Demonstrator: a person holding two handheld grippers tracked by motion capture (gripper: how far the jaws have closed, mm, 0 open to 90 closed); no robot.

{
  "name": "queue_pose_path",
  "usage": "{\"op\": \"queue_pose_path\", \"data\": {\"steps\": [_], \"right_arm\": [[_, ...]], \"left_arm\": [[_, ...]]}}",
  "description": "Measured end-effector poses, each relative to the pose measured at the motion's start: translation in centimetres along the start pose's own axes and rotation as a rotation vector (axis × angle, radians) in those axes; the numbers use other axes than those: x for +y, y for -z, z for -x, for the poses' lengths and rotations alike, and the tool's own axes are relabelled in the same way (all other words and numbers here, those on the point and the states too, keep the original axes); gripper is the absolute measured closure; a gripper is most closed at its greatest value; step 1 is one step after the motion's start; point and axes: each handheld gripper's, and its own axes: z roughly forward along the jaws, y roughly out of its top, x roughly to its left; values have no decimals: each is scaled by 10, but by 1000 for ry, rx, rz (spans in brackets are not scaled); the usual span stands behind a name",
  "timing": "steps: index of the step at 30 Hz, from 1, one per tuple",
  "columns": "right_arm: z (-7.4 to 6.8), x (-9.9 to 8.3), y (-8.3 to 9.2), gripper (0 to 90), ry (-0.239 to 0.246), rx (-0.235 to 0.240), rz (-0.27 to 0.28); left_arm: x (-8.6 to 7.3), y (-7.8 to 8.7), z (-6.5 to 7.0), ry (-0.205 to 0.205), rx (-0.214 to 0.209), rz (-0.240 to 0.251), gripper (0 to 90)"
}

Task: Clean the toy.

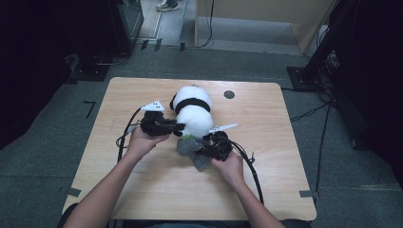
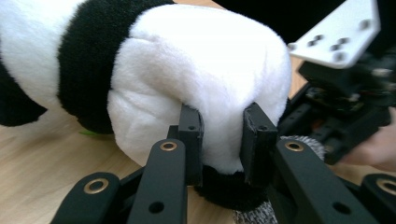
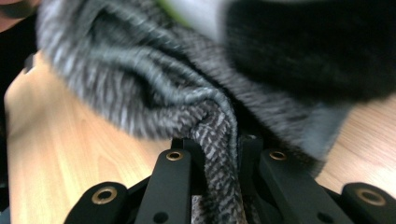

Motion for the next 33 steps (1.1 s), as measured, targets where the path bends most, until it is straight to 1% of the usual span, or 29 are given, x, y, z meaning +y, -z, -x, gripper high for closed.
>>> {"op": "queue_pose_path", "data": {"steps": [2,3,4,6,7,9,10,12,15,16,17,18,19,20,21,23,26,28,30,33], "right_arm": [[-9,3,2,803,94,27,-1],[-14,5,3,803,133,44,1],[-19,7,6,803,164,58,8],[-27,12,12,803,203,83,26],[-30,14,17,803,215,90,42],[-33,19,28,803,222,120,95],[-33,21,35,803,214,135,125],[-35,26,50,802,212,161,187],[-37,32,70,802,208,158,260],[-37,34,75,802,199,143,280],[-37,34,75,802,199,143,280],[-35,36,84,802,188,122,316],[-34,36,87,802,179,104,335],[-32,37,89,801,162,97,346],[-29,37,90,801,146,98,352],[-24,37,86,800,122,86,352],[-17,37,76,800,90,63,326],[-13,35,70,800,85,47,297],[-10,33,66,801,81,40,262],[-8,31,61,800,100,23,210]], "left_arm": [[0,2,-2,3,4,7,737],[0,2,-2,6,2,7,737],[0,3,-3,7,3,8,737],[0,5,-5,8,4,10,736],[-1,6,-5,9,6,11,736],[-1,6,-6,10,4,11,735],[-2,6,-6,10,2,10,734],[-2,5,-5,8,0,10,734],[-3,3,-3,4,-5,4,734],[-3,3,-2,0,-4,4,733],[-3,3,-2,0,-4,4,733],[-4,2,-1,-4,-13,-3,733],[-5,2,0,-8,-17,-4,733],[-5,1,1,-13,-24,-9,733],[-5,1,2,-20,-25,-11,733],[-6,0,4,-23,-36,-15,732],[-8,-2,6,-28,-37,-27,732],[-10,-5,6,-28,-31,-46,732],[-12,-7,4,-20,-36,-61,732],[-13,-10,5,-35,-25,-80,733]]}}
